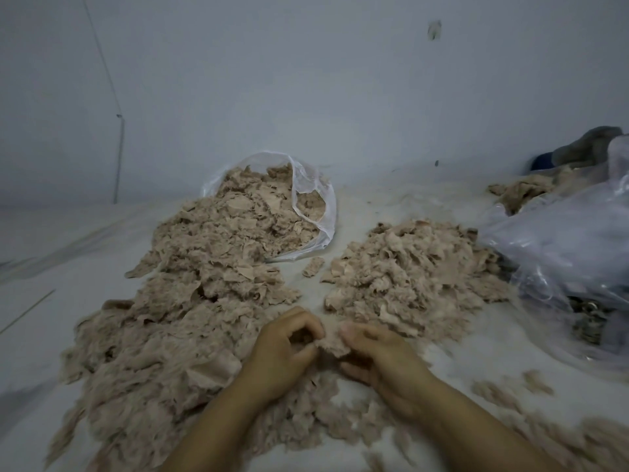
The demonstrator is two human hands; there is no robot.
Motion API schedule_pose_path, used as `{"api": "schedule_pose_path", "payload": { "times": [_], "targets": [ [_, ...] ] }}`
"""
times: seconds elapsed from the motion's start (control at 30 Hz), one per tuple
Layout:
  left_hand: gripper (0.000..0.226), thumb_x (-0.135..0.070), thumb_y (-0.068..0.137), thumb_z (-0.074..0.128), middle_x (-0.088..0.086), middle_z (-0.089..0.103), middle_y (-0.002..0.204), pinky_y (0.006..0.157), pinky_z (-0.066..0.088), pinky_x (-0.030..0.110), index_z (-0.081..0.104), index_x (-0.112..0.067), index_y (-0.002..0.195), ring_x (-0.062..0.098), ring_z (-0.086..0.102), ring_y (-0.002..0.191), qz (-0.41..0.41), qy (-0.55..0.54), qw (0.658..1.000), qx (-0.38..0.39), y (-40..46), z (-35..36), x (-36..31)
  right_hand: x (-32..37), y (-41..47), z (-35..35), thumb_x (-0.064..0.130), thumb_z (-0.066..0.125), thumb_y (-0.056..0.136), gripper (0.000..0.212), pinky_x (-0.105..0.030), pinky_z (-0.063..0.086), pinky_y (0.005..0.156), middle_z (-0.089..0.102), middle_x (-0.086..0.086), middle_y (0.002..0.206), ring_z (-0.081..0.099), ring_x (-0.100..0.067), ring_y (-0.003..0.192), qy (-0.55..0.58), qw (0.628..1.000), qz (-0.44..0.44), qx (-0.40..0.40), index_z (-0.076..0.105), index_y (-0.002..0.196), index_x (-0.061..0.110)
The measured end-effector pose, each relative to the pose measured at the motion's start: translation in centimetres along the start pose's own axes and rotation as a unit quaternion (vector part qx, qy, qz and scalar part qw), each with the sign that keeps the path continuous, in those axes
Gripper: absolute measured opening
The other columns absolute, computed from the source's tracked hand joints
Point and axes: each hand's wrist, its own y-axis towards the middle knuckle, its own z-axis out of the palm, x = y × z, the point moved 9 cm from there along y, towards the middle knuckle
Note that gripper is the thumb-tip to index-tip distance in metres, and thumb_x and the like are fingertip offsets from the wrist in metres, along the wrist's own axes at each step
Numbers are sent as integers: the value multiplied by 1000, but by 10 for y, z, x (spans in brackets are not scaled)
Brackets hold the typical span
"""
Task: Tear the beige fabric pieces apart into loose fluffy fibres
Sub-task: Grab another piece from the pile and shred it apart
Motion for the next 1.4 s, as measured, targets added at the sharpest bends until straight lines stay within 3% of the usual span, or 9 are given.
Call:
{"api": "schedule_pose_path", "payload": {
  "times": [0.17,0.27,0.37,0.47,0.7,0.8,0.93,1.23,1.4],
  "targets": [
    [50,-20,79,69,-8,59,111,79,49,17,46,-45,115,7,60,98,-149,-88,969,174,-5,22,21,16,1,-9,5,71,81,12,-28,52,55,65,-6,64,60,-16,56,-23,995,-86,-35,66,74,14],
    [57,-31,78,75,0,68,102,84,52,26,46,-36,127,11,65,92,-190,-57,968,155,-5,26,33,20,-2,-8,4,70,82,13,-26,50,49,64,-5,59,60,-14,50,-19,994,-102,-25,65,75,13],
    [18,-5,80,71,7,69,82,75,52,29,67,-13,95,14,63,77,-172,-63,981,58,-1,20,36,24,-2,-16,2,67,84,12,-22,47,46,61,-6,59,55,-11,48,-39,989,-125,-64,63,76,10],
    [19,6,80,67,-3,66,68,64,49,15,70,-12,76,7,61,66,-190,-152,970,5,-5,11,45,28,0,-25,0,64,85,8,-20,45,42,60,-6,61,52,-10,45,-11,988,-132,-83,64,79,6],
    [29,-44,72,65,-11,68,93,71,47,11,69,-32,98,4,62,86,-177,-147,973,6,-9,9,42,20,-1,-5,7,69,83,15,-19,40,44,60,-2,61,48,-8,48,-112,989,-100,19,73,70,14],
    [7,-26,83,68,-15,65,75,66,43,13,69,-33,83,1,57,71,-122,-77,989,33,-6,17,28,12,-6,9,10,71,82,11,-23,48,47,60,-1,64,53,-9,51,-145,984,-92,55,73,74,17],
    [24,-8,90,58,-17,58,60,59,39,13,63,-20,70,-2,49,58,-132,-94,987,-2,-6,13,34,5,-7,14,10,75,79,21,-27,56,54,69,-7,69,65,-19,59,-129,987,-73,67,65,98,9],
    [23,-9,92,56,-5,48,57,49,35,13,57,-8,69,-1,41,49,-175,-165,961,-134,-9,-14,47,24,-4,-21,13,71,78,15,-21,46,42,61,-11,54,53,-14,42,-93,988,-114,-36,65,77,0],
    [19,-6,89,59,-12,63,63,58,43,11,66,-13,72,-2,56,60,-127,-191,973,-29,-9,10,24,13,-7,-2,26,79,71,34,-28,51,47,69,-3,71,59,-17,53,-140,986,-89,24,65,99,15]
  ]
}}
